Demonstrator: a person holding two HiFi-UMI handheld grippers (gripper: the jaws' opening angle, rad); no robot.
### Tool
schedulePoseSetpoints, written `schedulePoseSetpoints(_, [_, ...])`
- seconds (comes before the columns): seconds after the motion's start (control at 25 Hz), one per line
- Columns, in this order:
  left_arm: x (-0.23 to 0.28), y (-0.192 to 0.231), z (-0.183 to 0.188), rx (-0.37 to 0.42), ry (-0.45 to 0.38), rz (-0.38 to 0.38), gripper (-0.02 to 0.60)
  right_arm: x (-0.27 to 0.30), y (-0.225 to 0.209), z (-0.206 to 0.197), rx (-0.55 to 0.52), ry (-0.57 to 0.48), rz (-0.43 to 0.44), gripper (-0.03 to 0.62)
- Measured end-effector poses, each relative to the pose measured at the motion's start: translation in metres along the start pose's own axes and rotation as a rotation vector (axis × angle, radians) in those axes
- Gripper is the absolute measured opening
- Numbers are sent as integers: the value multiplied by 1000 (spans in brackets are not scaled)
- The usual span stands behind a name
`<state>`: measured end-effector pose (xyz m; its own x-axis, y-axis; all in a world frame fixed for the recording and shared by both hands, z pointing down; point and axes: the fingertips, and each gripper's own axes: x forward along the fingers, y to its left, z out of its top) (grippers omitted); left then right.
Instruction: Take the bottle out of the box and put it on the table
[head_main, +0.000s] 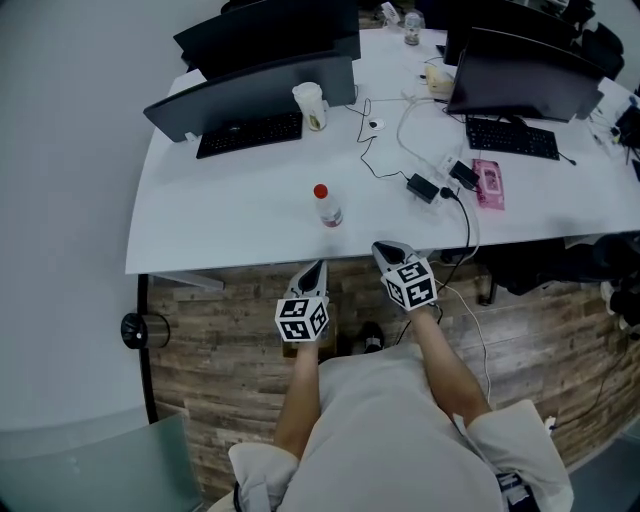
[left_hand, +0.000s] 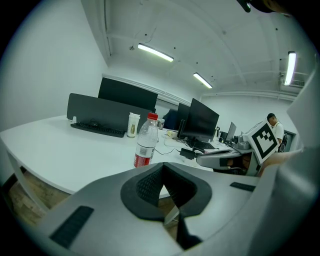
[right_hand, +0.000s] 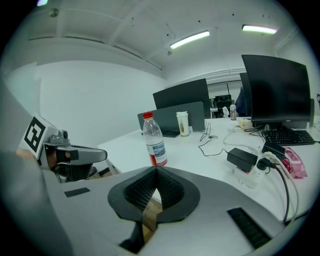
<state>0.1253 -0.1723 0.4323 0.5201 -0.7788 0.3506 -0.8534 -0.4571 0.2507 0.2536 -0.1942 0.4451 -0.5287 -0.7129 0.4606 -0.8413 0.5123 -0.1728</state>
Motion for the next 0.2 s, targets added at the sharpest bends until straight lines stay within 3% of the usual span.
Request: schedulePoseSetpoints(0.2, [1,2,-1,5,-5,5,12,6,2,-4,-2,8,16,38])
